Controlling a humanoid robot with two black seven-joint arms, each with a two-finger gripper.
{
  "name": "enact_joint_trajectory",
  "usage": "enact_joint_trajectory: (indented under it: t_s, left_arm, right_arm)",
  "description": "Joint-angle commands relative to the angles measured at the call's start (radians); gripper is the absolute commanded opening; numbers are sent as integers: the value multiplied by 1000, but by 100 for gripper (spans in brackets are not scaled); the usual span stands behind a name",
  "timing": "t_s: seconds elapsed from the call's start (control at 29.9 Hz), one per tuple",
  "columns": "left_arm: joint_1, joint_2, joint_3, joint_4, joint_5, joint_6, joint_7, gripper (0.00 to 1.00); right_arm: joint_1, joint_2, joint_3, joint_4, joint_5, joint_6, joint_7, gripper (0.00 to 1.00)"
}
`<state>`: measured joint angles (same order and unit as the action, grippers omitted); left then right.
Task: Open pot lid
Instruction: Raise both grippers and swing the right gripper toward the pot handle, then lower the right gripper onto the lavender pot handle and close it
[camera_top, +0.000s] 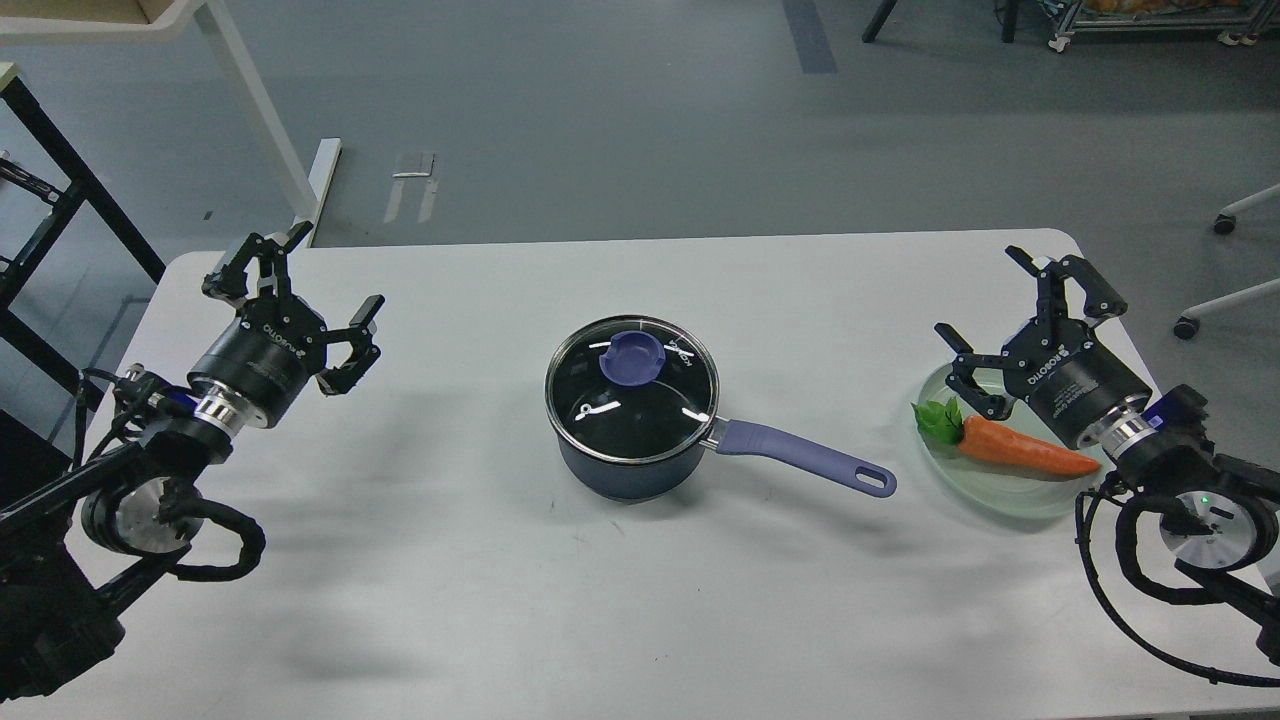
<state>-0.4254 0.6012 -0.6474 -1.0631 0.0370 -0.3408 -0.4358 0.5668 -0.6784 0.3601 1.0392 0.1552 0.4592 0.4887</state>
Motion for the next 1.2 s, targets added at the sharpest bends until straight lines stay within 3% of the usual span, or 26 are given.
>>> enact_joint_trajectory:
  t_s: [0.0,0.27,0.37,0.57,0.67,0.8,1.04,1.17]
  left_arm:
    - [7,0,-15,0,6,0,-1,99]
    - [-13,32,6,34,11,0,3,99]
    - [-38,51,5,69,11,-10,-3,99]
    - [-96,52,5,97,32,-14,-11,99]
    - [-111,51,5,86,79,-7,-53,99]
    - [-139,51,5,77,165,-1,-53,99]
    - [-168,54,6,38,185,0,-53,99]
    - [-167,61,17,-6,187,2,-53,99]
  right_arm:
    - [1,0,3,-1,0,-5,0,99]
    - [18,-27,5,4,-19,-10,0,99]
    - [60,-81,3,18,-135,-20,0,99]
    - [183,-199,5,114,-486,-82,0,99]
    - [234,-245,3,209,-662,-120,0,99]
    - [271,-299,-1,369,-971,-217,0,99]
    - [277,-302,-42,481,-1561,-267,0,99]
    - [335,-276,-165,482,-1753,-289,0,99]
